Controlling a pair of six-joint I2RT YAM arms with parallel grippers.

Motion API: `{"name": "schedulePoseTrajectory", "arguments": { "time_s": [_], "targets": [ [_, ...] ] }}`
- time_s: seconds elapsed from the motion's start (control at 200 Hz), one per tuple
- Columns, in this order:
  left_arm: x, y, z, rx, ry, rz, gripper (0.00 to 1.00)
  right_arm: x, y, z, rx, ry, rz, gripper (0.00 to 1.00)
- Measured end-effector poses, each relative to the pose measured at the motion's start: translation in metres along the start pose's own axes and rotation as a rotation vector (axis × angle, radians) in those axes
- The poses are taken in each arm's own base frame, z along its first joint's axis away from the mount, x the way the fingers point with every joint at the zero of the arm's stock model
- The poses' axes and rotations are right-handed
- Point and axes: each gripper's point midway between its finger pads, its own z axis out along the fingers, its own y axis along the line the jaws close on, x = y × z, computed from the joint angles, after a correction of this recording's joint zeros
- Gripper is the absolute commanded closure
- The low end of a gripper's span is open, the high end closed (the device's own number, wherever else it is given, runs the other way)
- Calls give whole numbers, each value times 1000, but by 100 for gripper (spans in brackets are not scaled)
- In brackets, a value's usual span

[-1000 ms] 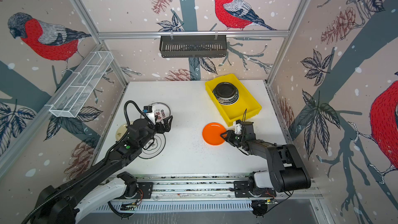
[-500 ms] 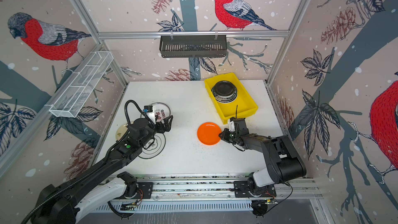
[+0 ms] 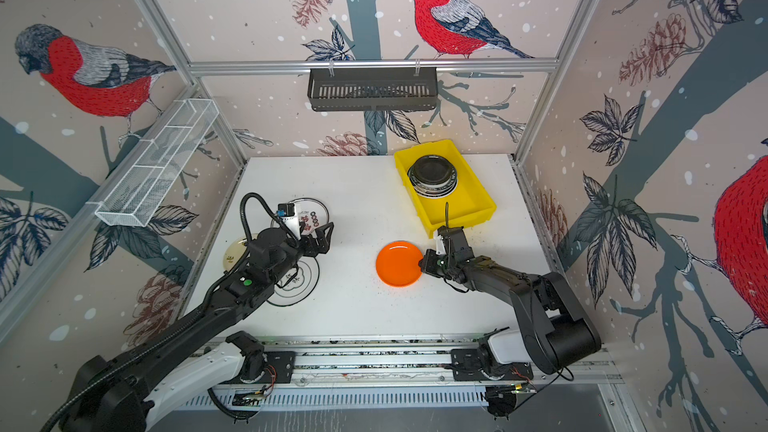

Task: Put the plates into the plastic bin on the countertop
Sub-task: 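Lift the orange plate with the right gripper and lower it into the bin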

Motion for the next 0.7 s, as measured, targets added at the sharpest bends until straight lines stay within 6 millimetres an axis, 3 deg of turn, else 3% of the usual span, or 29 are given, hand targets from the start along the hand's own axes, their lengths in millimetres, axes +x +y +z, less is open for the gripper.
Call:
{"name": "schedulePoseTrajectory", "arguments": {
  "time_s": [0.255,0.405,0.5,0.7],
  "targets": [
    [0,0,-1,-2,1,1,2,-40,61,-33,-116,-82,-18,100],
    [-2,1,-2,-6,-6,0,2,-65,84,-50,-190,-106,30,100],
    [-3,1,-2,-5,-10,0,2,-93,93,-67,-238,-165,67,100],
    [-4,0,-4,-1,-16,-2,2,-175,97,-101,-281,-329,113,100]
  ]
}}
